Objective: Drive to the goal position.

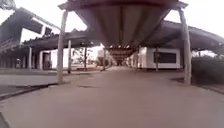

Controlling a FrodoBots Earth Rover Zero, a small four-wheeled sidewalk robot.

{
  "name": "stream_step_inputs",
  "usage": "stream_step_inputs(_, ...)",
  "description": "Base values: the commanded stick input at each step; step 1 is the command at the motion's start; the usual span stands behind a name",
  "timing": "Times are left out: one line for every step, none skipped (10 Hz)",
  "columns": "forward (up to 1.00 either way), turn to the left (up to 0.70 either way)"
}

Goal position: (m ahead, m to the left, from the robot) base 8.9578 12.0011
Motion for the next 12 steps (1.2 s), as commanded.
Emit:
stream_step_inputs(0.85, 0.0)
stream_step_inputs(0.85, 0.0)
stream_step_inputs(0.85, 0.0)
stream_step_inputs(0.85, 0.0)
stream_step_inputs(0.85, -0.18)
stream_step_inputs(0.85, -0.34)
stream_step_inputs(0.85, -0.21)
stream_step_inputs(0.85, 0.0)
stream_step_inputs(0.85, 0.0)
stream_step_inputs(0.85, 0.0)
stream_step_inputs(0.85, 0.0)
stream_step_inputs(0.85, 0.0)
